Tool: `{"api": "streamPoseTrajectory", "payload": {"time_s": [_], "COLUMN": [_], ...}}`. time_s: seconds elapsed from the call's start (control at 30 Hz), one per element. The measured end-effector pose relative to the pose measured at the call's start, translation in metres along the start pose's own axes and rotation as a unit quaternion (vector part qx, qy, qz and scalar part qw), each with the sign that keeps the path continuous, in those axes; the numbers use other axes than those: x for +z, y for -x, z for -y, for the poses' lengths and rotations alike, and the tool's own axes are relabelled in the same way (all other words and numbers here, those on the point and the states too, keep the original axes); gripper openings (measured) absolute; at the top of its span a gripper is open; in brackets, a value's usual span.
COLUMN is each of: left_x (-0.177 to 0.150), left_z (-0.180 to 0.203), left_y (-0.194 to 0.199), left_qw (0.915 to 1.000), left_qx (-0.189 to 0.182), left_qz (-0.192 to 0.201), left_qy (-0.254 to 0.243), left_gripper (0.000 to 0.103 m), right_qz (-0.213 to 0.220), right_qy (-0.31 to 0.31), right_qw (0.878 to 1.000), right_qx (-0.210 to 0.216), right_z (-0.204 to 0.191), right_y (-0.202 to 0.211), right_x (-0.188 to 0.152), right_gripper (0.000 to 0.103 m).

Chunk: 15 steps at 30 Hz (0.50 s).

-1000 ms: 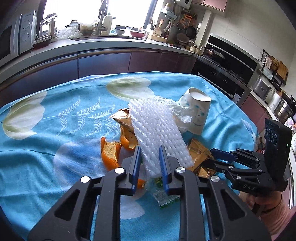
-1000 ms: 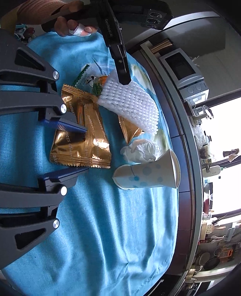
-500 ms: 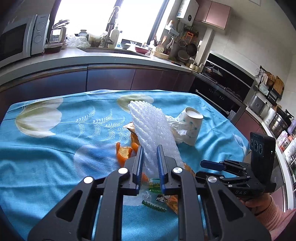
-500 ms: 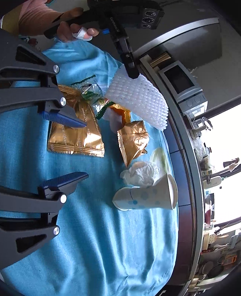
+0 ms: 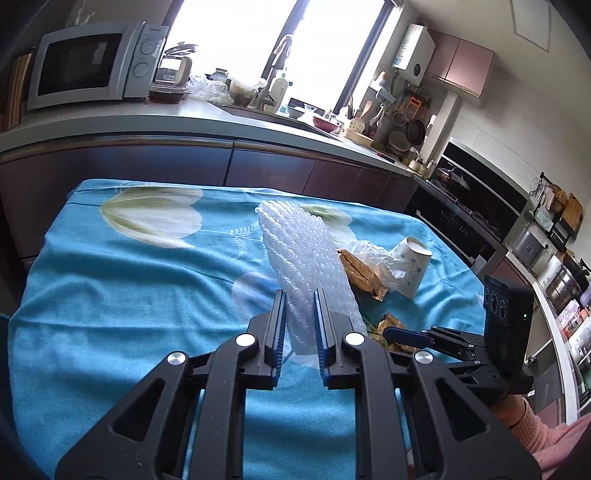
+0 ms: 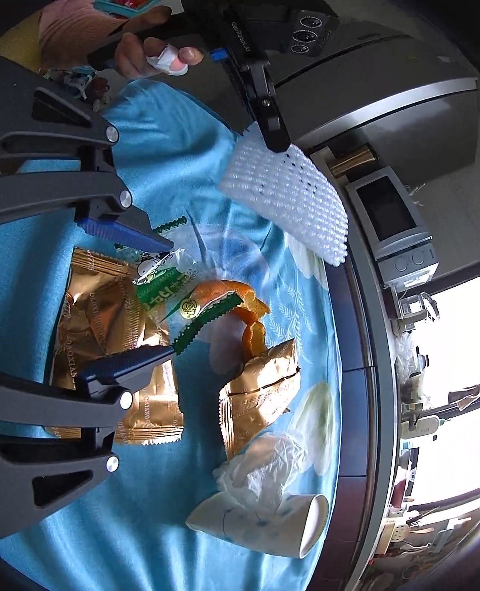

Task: Collect trash
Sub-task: 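Grasp the white foam net with the left gripper while the right gripper grasps the green wrapper, then carry the foam net and green wrapper over to the teal bin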

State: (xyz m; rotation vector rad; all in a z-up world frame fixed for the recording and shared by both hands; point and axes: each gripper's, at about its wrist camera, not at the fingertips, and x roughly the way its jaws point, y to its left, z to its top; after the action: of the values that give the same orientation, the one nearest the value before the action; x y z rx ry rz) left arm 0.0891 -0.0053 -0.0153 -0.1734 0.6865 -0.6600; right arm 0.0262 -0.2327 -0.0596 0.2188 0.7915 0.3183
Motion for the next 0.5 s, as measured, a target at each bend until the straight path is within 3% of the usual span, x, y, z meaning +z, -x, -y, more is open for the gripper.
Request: {"api": "streamPoseTrajectory", "payload": {"time_s": [0.1, 0.5], "left_x": [-0.005, -0.027], "left_z": [-0.012, -0.032], "left_y": [0.009, 0.040], "left_qw": [0.9999, 0.9993], "left_qx": [0.006, 0.022], "left_qz": [0.001, 0.006], "left_qy": [0.013, 0.030], "left_gripper": [0.015, 0.015], "right_qz": [-0.004, 0.023], "right_qy": [-0.004, -0.003], "right_qw": [1.000, 0.999], "right_qx": [0.003, 0.039], "right_z": [0.000, -0.012], "right_y": [-0.003, 0.010], "right_x": [-0.002, 0.008], "right_gripper": [0.013, 0.005]}}
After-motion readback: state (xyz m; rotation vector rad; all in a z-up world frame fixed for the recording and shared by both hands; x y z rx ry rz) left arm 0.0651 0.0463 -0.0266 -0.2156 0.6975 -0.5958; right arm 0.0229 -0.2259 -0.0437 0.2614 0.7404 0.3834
